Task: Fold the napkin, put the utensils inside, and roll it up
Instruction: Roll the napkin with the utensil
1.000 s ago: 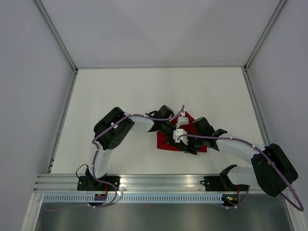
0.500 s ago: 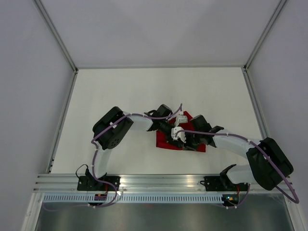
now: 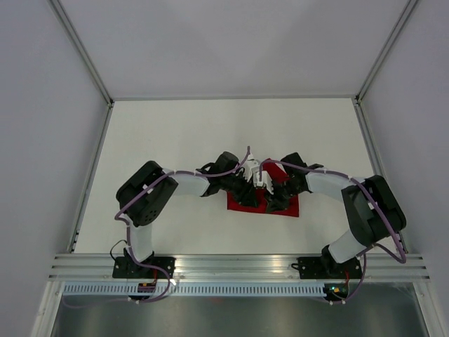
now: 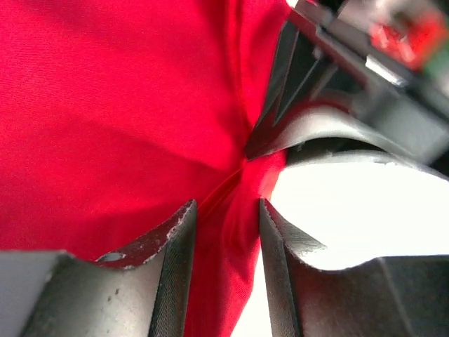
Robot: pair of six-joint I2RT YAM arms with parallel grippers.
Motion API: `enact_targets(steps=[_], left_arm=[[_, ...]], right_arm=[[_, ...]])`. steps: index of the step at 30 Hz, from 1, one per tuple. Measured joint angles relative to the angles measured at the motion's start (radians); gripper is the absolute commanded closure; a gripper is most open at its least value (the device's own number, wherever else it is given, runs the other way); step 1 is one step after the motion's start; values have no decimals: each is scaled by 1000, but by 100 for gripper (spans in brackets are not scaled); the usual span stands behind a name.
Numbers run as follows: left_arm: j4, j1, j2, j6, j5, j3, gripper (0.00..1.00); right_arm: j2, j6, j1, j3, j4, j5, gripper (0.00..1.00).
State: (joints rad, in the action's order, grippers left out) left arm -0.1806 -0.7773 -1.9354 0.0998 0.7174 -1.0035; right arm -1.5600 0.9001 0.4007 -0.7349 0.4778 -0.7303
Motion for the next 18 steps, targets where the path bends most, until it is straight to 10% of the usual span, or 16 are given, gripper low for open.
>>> enact_targets(steps=[18], left_arm=[[-394, -134, 405, -144, -519, 366, 33]], right_arm=[[-398, 129, -94, -354, 448, -198, 96]])
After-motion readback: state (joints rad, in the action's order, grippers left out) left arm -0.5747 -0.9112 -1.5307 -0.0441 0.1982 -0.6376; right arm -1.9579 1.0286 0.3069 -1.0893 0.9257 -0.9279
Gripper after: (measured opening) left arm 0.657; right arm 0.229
